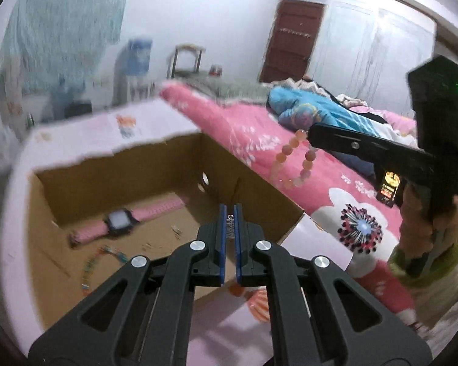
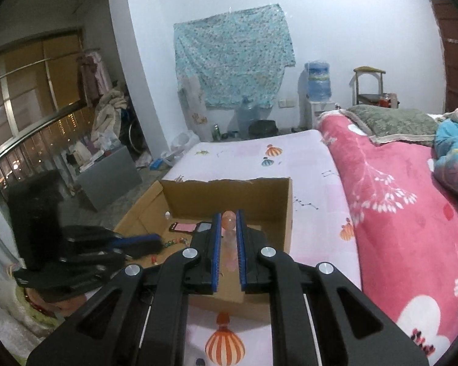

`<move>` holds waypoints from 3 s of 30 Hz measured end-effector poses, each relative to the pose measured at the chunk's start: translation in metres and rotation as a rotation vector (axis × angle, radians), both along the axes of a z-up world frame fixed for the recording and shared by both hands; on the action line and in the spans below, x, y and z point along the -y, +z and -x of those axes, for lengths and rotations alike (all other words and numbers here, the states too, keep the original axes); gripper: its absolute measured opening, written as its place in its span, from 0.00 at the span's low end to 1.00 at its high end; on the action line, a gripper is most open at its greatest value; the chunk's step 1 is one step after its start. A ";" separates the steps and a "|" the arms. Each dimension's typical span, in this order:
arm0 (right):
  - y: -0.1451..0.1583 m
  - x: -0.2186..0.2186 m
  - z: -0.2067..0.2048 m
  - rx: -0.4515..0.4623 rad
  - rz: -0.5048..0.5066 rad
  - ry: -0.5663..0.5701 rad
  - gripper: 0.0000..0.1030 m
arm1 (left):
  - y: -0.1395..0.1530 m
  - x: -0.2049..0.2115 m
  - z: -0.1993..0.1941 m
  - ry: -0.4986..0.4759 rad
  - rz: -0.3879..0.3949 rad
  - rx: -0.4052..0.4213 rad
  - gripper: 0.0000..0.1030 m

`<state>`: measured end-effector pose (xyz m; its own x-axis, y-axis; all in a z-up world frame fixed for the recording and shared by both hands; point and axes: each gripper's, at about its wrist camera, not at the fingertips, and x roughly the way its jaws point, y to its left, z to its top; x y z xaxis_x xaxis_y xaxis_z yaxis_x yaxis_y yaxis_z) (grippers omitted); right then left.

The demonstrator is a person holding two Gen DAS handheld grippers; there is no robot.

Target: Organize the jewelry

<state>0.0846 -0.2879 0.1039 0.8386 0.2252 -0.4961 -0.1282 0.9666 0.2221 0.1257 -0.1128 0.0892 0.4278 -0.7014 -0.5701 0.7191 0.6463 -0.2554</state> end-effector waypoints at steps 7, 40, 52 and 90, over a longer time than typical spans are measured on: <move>-0.031 0.000 -0.027 -0.104 0.006 0.009 0.10 | -0.050 0.030 -0.031 -0.026 -0.022 -0.205 0.04; -0.050 -0.001 -0.077 -0.232 0.214 -0.082 0.22 | 0.005 -0.131 -0.009 0.385 0.035 -0.026 0.82; -0.099 0.050 -0.047 -0.411 -0.296 -0.093 0.40 | -0.062 -0.148 -0.043 0.416 0.176 -0.375 0.82; -0.090 0.009 0.077 -0.311 -0.188 -0.272 0.68 | -0.032 -0.156 0.062 0.614 0.031 -0.117 0.90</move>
<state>0.0077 -0.2968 0.0142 0.6976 0.1272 -0.7051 0.2256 0.8951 0.3846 0.0633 0.0431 0.0577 0.6939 -0.3646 -0.6209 0.1853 0.9237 -0.3354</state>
